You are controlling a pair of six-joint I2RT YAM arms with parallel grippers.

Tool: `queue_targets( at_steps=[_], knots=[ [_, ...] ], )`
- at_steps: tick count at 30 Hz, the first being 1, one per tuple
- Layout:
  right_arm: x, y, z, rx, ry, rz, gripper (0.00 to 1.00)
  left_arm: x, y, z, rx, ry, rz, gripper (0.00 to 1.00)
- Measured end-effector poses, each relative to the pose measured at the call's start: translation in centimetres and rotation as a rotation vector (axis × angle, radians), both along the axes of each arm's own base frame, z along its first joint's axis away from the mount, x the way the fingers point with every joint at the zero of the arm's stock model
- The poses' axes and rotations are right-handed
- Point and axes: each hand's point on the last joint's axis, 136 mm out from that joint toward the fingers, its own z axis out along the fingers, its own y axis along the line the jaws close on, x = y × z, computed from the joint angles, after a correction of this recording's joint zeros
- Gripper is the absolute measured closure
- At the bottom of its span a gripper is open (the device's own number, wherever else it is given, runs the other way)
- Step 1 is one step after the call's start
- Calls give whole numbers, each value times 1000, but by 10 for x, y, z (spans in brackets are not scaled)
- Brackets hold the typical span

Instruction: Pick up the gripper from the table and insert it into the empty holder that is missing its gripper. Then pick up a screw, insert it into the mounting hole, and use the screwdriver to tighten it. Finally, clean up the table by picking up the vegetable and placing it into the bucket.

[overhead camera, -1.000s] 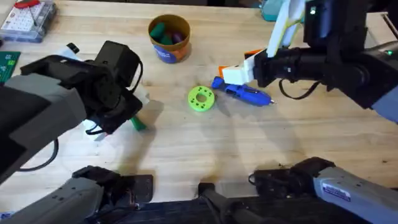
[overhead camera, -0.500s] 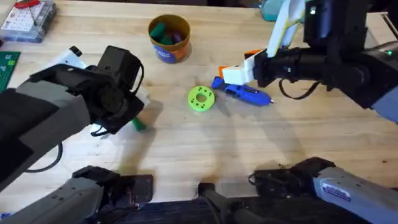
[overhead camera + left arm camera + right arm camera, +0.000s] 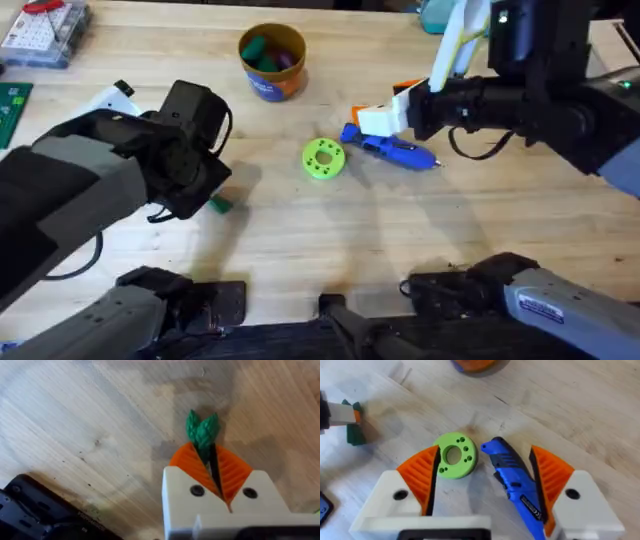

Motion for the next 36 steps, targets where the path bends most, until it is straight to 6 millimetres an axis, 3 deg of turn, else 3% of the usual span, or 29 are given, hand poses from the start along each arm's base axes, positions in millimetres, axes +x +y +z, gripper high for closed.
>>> queue_targets(
  at_steps=[5, 8, 16, 19, 21, 24, 30, 36],
  knots=[
    [0, 0, 0, 0, 0, 0, 29, 3, -4, 3, -22, -4, -8, 979],
    [0, 0, 0, 0, 0, 0, 29, 22, -15, 24, -63, -59, -34, 979],
    [0, 0, 0, 0, 0, 0, 29, 137, -50, 159, -156, -570, -147, 980],
    [0, 0, 0, 0, 0, 0, 29, 166, -60, 193, -175, -732, -181, 980],
    [0, 0, 0, 0, 0, 0, 29, 184, -68, 204, -190, -804, -201, 980],
    [0, 0, 0, 0, 0, 0, 29, 207, -79, 199, -210, -840, -226, 980],
    [0, 0, 0, 0, 0, 0, 29, 248, -96, 164, -230, -851, -250, 980],
    [0, 0, 0, 0, 1, 0, 29, 260, -105, 125, -241, -786, -267, 980]
  ],
)
